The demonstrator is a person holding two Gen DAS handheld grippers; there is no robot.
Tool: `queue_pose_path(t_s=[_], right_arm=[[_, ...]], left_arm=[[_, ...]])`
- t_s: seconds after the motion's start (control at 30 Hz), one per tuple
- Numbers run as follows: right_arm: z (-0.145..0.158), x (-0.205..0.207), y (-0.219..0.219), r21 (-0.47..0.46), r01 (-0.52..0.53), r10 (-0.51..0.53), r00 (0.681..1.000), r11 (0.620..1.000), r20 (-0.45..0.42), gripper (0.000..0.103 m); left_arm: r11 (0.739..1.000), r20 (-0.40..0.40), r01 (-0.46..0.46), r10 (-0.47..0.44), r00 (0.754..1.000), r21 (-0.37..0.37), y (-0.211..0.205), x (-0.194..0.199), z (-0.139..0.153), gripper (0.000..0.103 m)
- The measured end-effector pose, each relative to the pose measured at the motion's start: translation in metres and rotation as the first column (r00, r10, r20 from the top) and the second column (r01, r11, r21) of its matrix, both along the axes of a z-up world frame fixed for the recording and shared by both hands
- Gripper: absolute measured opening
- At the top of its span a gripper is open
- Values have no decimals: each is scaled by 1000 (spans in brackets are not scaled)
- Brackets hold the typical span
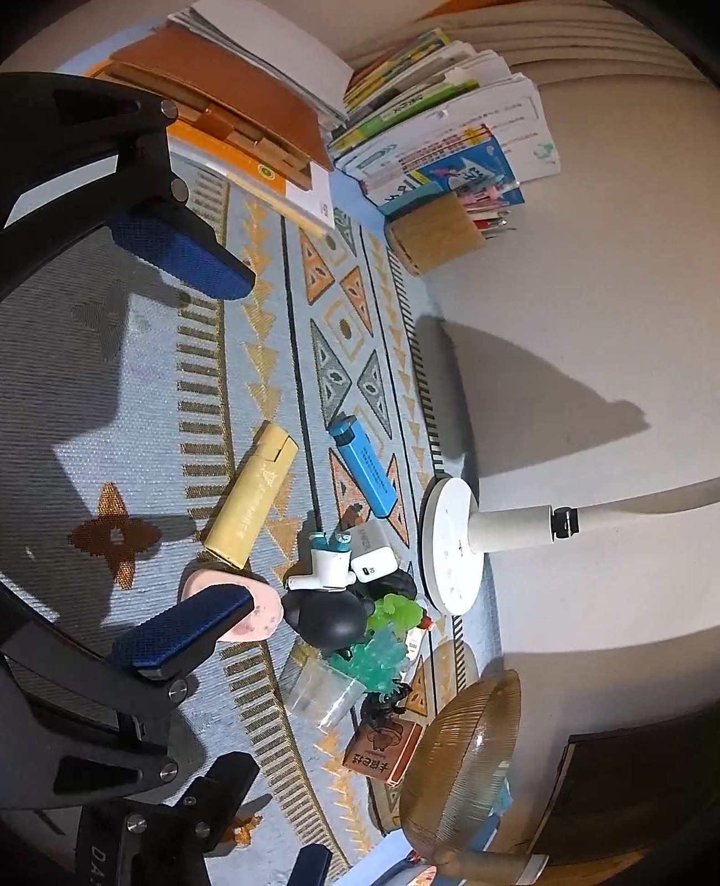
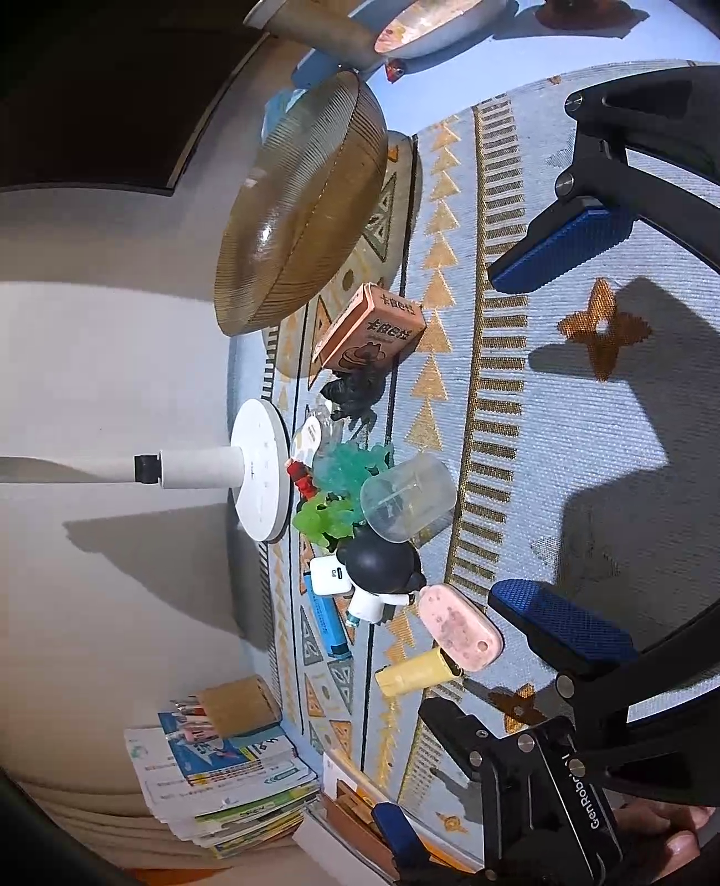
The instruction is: Organize rigid objects
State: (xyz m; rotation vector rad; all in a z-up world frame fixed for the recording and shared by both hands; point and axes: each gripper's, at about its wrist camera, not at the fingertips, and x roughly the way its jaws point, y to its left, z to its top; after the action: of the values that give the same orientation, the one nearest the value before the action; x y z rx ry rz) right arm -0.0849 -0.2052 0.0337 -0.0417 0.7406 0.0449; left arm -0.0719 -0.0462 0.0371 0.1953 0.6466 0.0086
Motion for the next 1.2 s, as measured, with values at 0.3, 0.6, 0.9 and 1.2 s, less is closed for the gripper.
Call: queue_pose_path(t_s=[0.3, 0.6, 0.9, 1.2], right_arm=[[-1, 2, 1, 10, -30, 30, 999, 999, -26, 103], [18, 55, 10, 36, -214, 217, 958, 976, -187, 88], [-7, 91, 17, 41, -326, 325, 910, 945, -258, 58], [-5, 84, 13, 109, -350, 366, 899, 931, -240, 37]], left_arm=[[963, -155, 5, -49, 987, -269, 40, 21, -6, 102], [870, -386, -107, -101, 917, -482, 45, 56, -21, 102], [931, -392, -177, 41, 919, -319, 9, 62, -22, 83], [924, -356, -31, -116, 927, -381, 24, 60, -17, 22]])
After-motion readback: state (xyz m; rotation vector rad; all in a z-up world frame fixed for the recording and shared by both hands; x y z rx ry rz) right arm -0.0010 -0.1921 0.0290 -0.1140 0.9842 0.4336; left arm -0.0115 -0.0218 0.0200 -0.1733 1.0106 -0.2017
